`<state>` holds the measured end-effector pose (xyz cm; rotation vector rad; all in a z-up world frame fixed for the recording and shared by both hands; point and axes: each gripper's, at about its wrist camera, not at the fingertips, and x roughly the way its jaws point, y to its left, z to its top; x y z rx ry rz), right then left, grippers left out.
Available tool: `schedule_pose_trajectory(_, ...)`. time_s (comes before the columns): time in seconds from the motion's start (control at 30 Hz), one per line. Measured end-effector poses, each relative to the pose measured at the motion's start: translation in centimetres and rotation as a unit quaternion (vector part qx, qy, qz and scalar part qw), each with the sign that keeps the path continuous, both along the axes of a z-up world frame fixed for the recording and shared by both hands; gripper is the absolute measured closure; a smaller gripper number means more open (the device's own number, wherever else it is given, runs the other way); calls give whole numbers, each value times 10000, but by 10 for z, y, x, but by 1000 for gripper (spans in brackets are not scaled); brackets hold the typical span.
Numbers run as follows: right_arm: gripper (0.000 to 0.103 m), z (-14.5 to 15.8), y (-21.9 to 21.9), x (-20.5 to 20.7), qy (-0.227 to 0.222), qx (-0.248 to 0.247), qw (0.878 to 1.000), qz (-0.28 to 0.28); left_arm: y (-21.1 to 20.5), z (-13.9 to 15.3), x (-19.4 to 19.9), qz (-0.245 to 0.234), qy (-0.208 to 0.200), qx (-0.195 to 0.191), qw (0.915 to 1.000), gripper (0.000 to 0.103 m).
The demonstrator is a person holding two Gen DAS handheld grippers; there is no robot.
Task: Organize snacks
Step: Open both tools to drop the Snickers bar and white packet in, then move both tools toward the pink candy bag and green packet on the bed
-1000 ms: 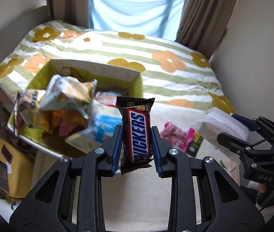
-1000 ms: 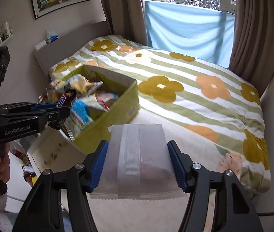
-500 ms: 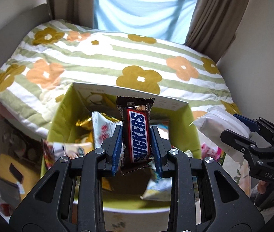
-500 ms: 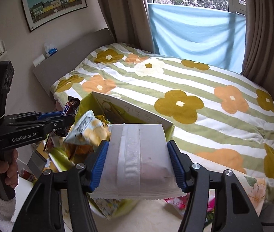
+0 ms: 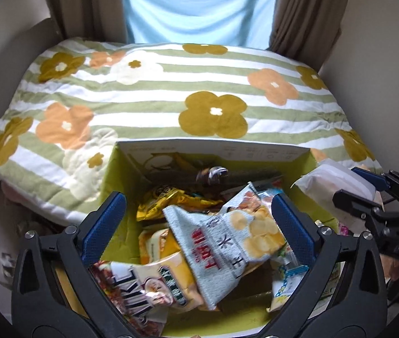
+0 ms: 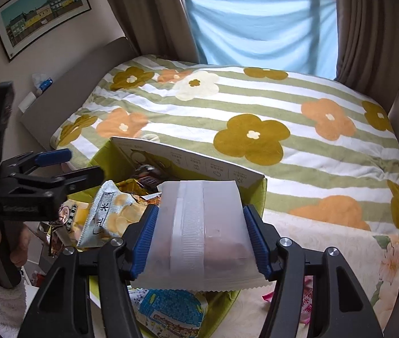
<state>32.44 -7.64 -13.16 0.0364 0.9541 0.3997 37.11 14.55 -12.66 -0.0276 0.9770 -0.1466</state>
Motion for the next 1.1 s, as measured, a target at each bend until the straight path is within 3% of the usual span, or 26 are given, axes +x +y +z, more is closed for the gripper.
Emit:
schedule_pose_trajectory(0.2, 46, -7, 2, 11, 95, 13, 10000, -25, 13, -8, -14, 294, 109, -273, 9991, 0)
schedule_pose_trajectory(0.33, 42, -11, 2, 20, 233, 262, 9993, -130, 14, -11, -21, 316, 143, -231, 9991, 1)
schedule_pose_trajectory(0.37, 36, -11, 3, 19, 208, 259, 9994, -134, 13, -11, -22, 321, 151, -206, 9992, 1)
schedule_pose_trajectory(0.43, 1, -8, 4, 15, 42, 123, 9998, -149, 12, -12, -27, 295, 184, -197, 9992, 1)
schedule_pose_trajectory(0.87, 1, 0, -12, -22, -166, -45, 9998, -115, 3, -9, -52, 162, 99, -222, 9996, 0)
schedule_pose_trajectory(1.1, 1, 18, -40, -47, -211, -177, 9982, -534, -18, 3, -58, -151, -2, -377, 9992, 1)
